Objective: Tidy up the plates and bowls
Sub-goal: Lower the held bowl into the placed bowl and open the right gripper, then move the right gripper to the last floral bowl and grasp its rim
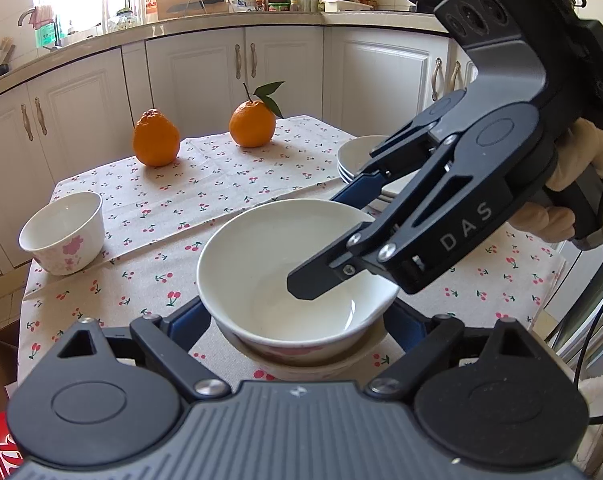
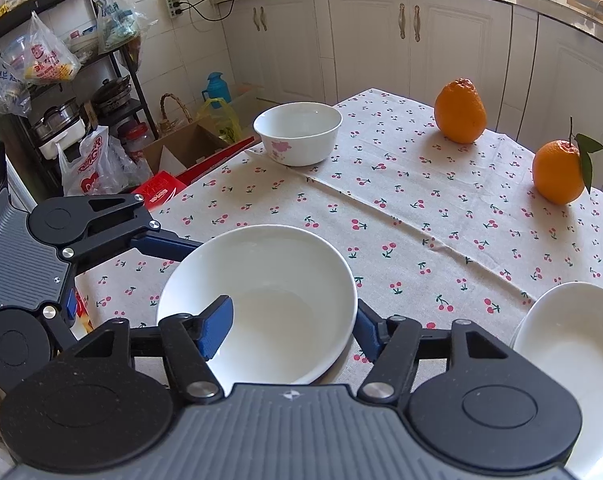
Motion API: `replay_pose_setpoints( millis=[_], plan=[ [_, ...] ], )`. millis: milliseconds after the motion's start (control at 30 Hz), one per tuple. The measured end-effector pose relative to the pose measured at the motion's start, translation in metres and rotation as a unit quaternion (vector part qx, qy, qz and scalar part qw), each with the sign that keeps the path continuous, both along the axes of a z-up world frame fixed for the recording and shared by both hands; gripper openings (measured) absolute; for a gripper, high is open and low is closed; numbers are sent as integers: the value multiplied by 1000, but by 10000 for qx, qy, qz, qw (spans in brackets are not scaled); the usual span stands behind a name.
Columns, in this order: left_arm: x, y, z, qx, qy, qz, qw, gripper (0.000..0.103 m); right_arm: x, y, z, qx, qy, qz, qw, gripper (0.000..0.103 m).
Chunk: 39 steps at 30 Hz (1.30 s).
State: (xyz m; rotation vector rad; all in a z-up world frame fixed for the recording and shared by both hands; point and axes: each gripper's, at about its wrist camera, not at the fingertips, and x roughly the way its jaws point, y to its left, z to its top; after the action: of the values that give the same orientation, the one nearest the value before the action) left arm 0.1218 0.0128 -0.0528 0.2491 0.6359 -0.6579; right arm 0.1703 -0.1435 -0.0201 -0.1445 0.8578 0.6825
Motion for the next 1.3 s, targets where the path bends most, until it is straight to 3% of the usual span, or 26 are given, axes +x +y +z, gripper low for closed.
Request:
replay_pose_setpoints(
  millis=[167, 267, 867, 1033, 1300],
  plan=[
    [0, 2, -2, -32, 44, -57, 10000, 97, -2, 2, -1, -46, -32, 52, 10000, 75],
    [-2, 2, -2, 24, -37, -79, 10000, 98, -4, 2, 0, 3, -69, 71, 10000, 88],
    [-14, 21, 1, 158, -97, -112, 9998, 98, -12, -44, 12, -212, -336, -682, 9969, 93],
    [-10, 38, 1, 250, -156, 99, 9995, 98, -8, -39, 22, -181, -425, -678, 9966, 97],
    [15, 74, 1, 283, -362, 773, 9959, 98, 17, 1, 38, -293, -544, -207, 9979, 99]
  ],
)
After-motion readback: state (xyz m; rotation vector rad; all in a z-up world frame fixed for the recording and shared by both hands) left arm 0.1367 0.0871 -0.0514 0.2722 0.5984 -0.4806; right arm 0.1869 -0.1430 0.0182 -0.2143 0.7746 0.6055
